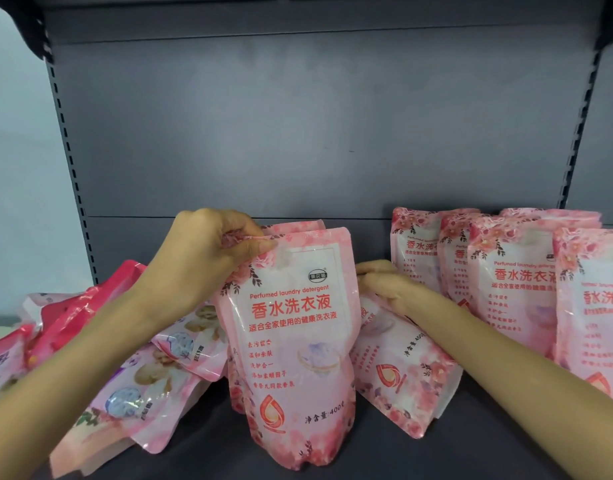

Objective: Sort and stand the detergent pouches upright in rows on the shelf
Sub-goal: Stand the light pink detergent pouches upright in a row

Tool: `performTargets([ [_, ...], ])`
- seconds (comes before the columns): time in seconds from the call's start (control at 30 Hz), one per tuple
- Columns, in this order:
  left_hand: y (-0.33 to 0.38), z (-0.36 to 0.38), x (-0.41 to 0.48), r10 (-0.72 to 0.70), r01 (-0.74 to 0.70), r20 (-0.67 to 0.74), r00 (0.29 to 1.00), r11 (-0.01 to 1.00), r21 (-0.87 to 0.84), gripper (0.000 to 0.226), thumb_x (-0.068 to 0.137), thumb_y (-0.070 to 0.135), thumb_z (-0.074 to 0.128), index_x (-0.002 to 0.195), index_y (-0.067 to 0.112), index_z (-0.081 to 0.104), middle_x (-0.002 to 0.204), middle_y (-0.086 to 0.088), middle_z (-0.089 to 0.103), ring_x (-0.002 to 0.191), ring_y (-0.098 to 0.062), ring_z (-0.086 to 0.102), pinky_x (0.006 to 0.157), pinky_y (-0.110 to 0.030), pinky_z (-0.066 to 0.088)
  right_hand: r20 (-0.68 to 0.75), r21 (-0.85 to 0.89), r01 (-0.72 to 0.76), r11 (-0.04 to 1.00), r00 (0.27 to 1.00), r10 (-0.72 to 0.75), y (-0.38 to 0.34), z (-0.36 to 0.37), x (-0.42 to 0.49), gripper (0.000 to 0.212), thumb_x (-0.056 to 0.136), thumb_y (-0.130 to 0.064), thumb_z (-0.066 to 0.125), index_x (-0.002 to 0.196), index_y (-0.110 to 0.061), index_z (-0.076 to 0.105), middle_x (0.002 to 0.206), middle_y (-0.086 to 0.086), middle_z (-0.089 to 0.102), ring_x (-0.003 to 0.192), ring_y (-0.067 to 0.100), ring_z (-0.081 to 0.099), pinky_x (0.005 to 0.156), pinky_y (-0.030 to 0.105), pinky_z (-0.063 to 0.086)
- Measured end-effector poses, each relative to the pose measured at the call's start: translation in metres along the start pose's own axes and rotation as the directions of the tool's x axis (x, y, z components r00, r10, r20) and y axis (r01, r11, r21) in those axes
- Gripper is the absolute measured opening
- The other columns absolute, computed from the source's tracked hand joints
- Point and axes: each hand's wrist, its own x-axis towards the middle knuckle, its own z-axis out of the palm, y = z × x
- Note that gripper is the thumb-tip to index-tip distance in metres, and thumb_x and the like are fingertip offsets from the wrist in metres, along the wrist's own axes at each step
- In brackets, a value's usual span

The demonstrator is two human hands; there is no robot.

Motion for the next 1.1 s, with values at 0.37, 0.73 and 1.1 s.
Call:
performTargets([
  [0.37, -0.001, 0.004, 0.001, 0.023, -0.023, 0.015, 1.000, 1.000, 0.005, 0.008, 0.076, 0.030, 0.070, 0.075, 0.022, 0.072, 0.062, 0.019, 0.066, 0.053, -0.004, 0.062, 0.052, -0.010, 0.046, -0.364, 0.411, 0.354, 0.840, 0.908, -0.205, -0.044, -0.028, -0.038, 0.019, 0.082, 0.002, 0.064, 0.074, -0.015, 0.063, 0.057, -0.009, 0.066, 0.056, 0.009, 0.063, 0.056, 0.022, 0.054],
  [0.73, -0.004, 0.004, 0.000, 0.006, -0.005, 0.031, 0.999, 1.000, -0.029, 0.008, 0.077, 0.035, 0.069, 0.073, 0.028, 0.069, 0.051, 0.016, 0.062, 0.047, -0.004, 0.058, 0.053, -0.020, 0.047, -0.246, -0.101, 0.477, 0.873, 0.838, -0.486, -0.064, -0.052, -0.061, 0.014, 0.082, -0.007, 0.068, 0.075, -0.016, 0.059, 0.073, -0.002, 0.062, 0.055, -0.004, 0.057, 0.056, 0.014, 0.048],
  [1.1, -0.005, 0.010, 0.000, -0.022, 0.020, -0.023, 0.999, 0.996, -0.088, 0.009, 0.079, 0.032, 0.068, 0.070, 0.033, 0.068, 0.060, 0.006, 0.069, 0.056, -0.012, 0.064, 0.064, -0.041, 0.055, 0.125, -0.518, 0.424, 0.743, 0.896, -0.425, -0.104, -0.047, -0.062, 0.009, 0.078, -0.017, 0.074, 0.085, -0.013, 0.071, 0.085, -0.001, 0.070, 0.076, 0.006, 0.062, 0.079, 0.021, 0.050],
])
